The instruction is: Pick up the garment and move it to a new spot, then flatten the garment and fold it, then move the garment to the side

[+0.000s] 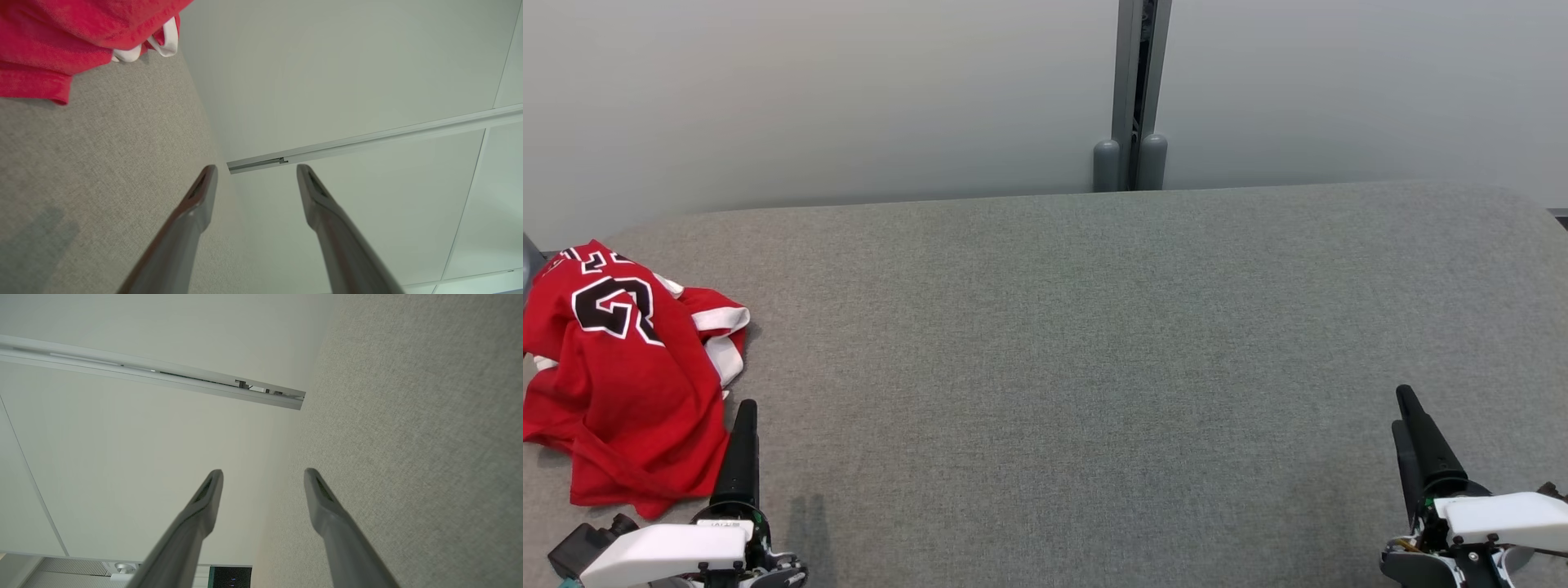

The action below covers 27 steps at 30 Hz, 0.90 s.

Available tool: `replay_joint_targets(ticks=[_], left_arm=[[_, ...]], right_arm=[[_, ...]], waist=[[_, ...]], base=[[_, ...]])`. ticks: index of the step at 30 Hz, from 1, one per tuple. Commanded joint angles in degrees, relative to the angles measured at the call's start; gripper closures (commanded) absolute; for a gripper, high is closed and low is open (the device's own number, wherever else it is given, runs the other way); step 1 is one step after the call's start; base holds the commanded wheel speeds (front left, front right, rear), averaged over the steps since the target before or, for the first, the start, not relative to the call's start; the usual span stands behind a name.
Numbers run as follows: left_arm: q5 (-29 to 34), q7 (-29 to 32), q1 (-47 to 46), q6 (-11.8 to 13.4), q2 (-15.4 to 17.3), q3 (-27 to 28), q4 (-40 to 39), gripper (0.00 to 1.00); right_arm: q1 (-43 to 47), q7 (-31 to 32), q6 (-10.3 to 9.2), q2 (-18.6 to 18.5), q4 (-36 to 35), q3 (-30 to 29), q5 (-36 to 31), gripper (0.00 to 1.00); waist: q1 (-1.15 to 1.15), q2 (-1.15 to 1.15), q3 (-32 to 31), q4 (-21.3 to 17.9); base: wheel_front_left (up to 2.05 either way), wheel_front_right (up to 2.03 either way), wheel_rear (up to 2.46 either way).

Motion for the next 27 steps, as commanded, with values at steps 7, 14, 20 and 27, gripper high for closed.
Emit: replay_joint_targets(ticks=[7,14,20,27], left_arm=[[8.96,-1.72,-2.10,-0.04,0.38,0.62,-0.91,0.00],[17.27,-3.36,-2.13,0.18,0.44,0.03,-0.72,0.00],[24.25,-4.67,-2.01,1.19,0.49,-0.87,-0.43,0.00],[32.70,-6.28,-2.08,2.72,0.57,-1.43,0.03,0.00]], right_arm=[[-1.75,-1.90,0.07,-0.84,-0.64,0.76,-8.19,0.00],[-2.02,-3.53,0.07,-0.72,-0.03,1.34,-16.32,0.00],[-2.32,-4.85,0.08,-0.62,0.49,1.89,-22.86,0.00],[-2.55,-6.47,0.08,-0.46,1.50,2.27,-30.98,0.00]], waist=[[0.00,0.00,0.09,0.07],[0.00,0.00,0.25,0.16],[0.00,0.00,0.31,0.18],[0.00,0.00,0.45,0.18]], base=[[0.00,0.00,0.00],[0.00,0.00,0.00],[0.00,0.00,0.00],[0.00,0.00,0.00]])
